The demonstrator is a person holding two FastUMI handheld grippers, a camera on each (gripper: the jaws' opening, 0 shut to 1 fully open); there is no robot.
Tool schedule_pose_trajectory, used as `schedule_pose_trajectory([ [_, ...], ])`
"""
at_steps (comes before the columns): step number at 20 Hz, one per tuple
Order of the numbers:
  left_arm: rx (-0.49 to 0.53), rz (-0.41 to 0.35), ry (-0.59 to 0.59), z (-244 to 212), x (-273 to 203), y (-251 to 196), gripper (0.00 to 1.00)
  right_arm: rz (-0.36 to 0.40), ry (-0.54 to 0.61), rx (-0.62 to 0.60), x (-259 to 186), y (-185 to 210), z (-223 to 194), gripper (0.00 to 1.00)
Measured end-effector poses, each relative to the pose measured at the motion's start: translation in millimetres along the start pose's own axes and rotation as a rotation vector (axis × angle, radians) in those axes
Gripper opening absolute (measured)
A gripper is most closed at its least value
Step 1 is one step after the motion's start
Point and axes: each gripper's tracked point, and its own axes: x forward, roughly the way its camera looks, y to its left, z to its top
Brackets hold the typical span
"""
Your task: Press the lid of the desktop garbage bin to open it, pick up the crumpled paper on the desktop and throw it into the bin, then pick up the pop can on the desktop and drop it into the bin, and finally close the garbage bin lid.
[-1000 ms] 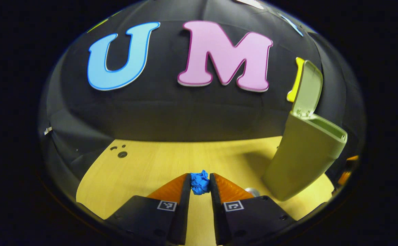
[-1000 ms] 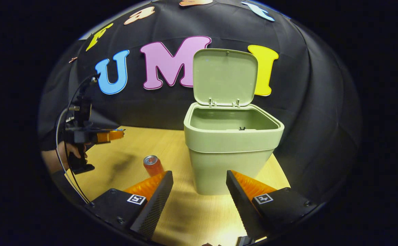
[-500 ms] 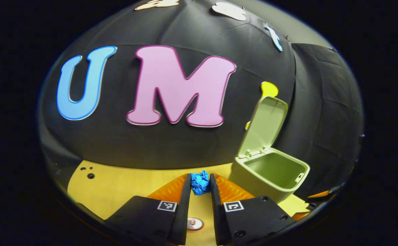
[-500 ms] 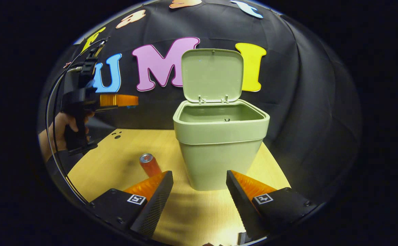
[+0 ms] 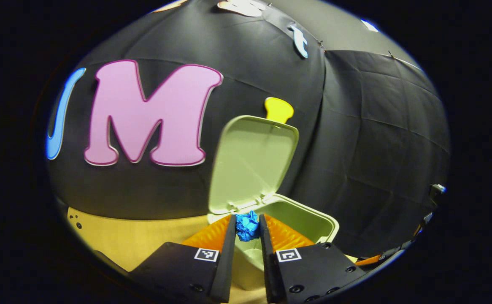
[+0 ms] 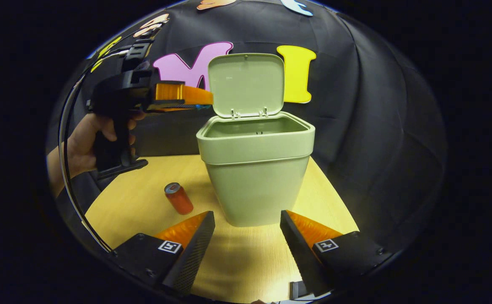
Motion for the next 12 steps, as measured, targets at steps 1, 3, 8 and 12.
schedule_pose_trajectory([
  [1,-0.002,-0.024,0.01,-1.6,5.7,-9.0,0.35,-0.001,0.003,0.001,-0.7,-1.5,-1.7,0.98],
  [3,0.006,-0.061,0.027,-6.4,16.8,-25.2,0.35,-0.004,0.008,0.003,-2.1,-5.1,-3.8,0.98],
  [8,0.026,-0.092,0.06,-21.0,34.6,-43.0,0.36,-0.011,0.019,0.017,-1.2,-10.2,-7.2,0.98],
  [12,0.027,-0.067,0.079,-30.0,38.9,-41.1,0.46,-0.019,0.019,0.024,-0.9,-13.0,-8.2,0.98],
])
